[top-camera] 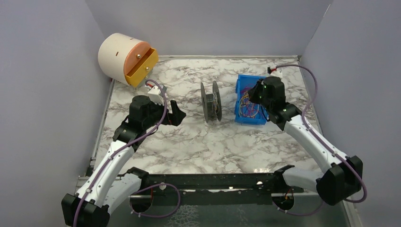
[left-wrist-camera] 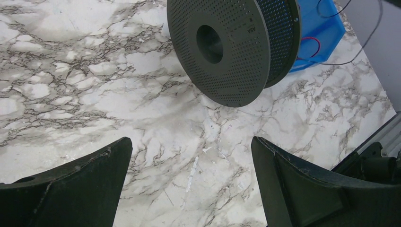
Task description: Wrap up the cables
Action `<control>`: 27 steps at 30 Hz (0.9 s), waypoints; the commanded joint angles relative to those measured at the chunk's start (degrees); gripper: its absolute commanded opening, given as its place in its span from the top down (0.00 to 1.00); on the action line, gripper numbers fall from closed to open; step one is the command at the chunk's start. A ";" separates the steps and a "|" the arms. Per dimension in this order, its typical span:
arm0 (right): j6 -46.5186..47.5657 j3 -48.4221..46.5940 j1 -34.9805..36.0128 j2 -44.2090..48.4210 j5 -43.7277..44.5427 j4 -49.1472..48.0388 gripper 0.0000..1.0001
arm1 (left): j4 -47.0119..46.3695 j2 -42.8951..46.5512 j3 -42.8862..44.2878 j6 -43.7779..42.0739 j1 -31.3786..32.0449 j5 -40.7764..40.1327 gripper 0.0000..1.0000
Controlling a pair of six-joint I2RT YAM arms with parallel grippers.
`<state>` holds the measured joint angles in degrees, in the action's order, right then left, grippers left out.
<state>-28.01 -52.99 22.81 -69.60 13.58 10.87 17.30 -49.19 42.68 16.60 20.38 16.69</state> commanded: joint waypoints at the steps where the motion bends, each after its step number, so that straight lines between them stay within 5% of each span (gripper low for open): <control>1: 1.33 -5.37 -0.22 5.19 1.34 4.82 0.99 | -0.10 1.29 -0.31 -0.34 0.22 1.31 0.01; 27: 4.98 -42.89 -0.22 2.43 -4.98 9.21 0.99 | -0.16 1.86 -0.31 -0.34 0.54 1.46 0.01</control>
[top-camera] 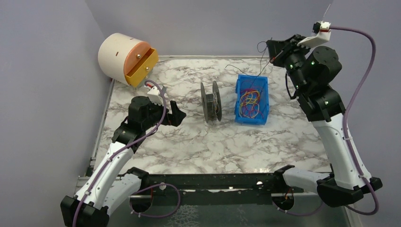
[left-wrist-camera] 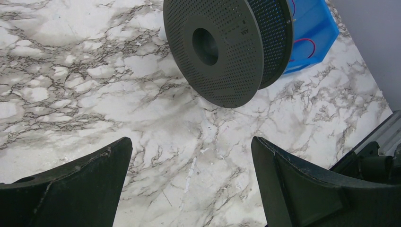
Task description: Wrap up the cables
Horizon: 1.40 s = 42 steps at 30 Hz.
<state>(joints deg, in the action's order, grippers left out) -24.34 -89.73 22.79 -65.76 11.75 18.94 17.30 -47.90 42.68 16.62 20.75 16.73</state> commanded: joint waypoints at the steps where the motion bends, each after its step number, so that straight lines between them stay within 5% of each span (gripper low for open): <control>1: 1.45 -8.22 -0.21 -2.01 -3.50 1.66 0.99 | -0.16 0.45 -0.31 -0.36 0.23 1.46 0.01; 15: 4.77 -31.42 -0.21 -7.97 -6.83 -1.63 0.99 | -0.13 0.57 -0.31 -0.36 0.17 1.73 0.01; 34: 2.58 -36.69 -0.23 -11.92 -6.45 -34.03 0.99 | -0.16 1.61 -0.46 -0.27 0.45 1.96 0.01; 42: 2.86 -48.87 -0.25 -20.09 -3.73 -42.79 0.99 | -0.16 1.92 -0.40 -0.27 0.52 2.15 0.01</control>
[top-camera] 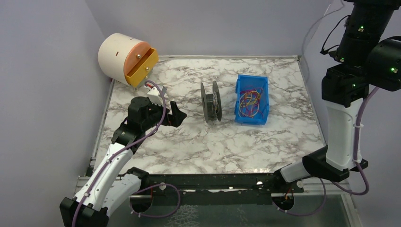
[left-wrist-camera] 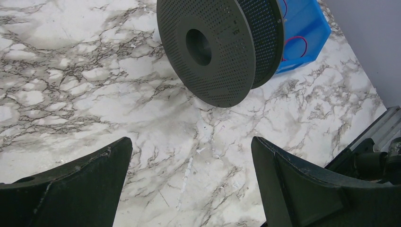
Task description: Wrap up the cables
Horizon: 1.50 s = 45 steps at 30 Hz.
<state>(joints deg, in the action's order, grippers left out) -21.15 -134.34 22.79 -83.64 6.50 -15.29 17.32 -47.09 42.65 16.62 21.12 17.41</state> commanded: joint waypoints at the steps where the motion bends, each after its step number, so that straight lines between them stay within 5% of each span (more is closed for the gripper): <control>1: -0.49 -3.85 -0.20 -2.37 1.82 -10.64 0.99 | -0.18 1.22 -0.38 -0.27 0.19 1.44 0.01; 11: -4.76 -0.25 -0.22 -1.22 0.63 -14.86 0.99 | -0.22 1.19 -0.38 -0.36 0.16 1.73 0.01; 22: -12.45 23.40 -0.27 15.62 -4.21 1.55 0.99 | -1.55 3.22 0.69 0.67 0.22 4.43 0.01; 30: -14.91 50.84 -0.22 33.42 -4.89 9.88 0.99 | -1.68 3.42 6.84 4.55 0.23 16.27 0.01; 45: -13.09 63.70 -0.22 40.77 -20.35 29.63 0.99 | -4.21 3.31 14.54 8.13 0.56 33.35 0.01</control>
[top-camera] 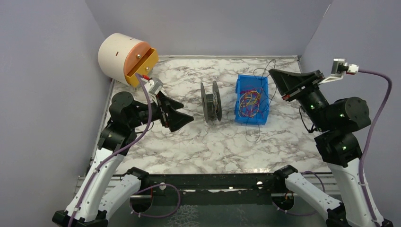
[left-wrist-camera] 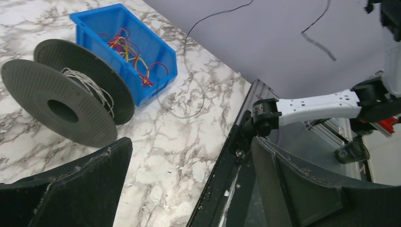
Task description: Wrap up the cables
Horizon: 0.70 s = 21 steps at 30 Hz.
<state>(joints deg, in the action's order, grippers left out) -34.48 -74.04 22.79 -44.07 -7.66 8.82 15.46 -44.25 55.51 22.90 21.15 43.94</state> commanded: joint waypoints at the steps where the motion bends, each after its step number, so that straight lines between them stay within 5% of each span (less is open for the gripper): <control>1: 0.28 4.26 -0.20 1.39 -6.22 6.50 0.99 | -2.56 0.31 1.82 1.94 0.70 7.89 0.01; 8: 0.73 11.30 -0.28 2.50 -12.99 5.84 0.99 | -3.36 -2.61 1.45 2.18 4.02 10.06 0.01; 21: -2.36 23.27 -0.25 0.39 -21.30 -0.89 0.99 | -8.44 -14.87 -0.28 -1.18 26.51 -5.36 0.01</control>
<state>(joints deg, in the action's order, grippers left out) -35.86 -51.75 22.79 -43.38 -24.21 12.03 10.28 -55.57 55.48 24.18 42.26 45.30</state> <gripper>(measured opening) 0.017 0.990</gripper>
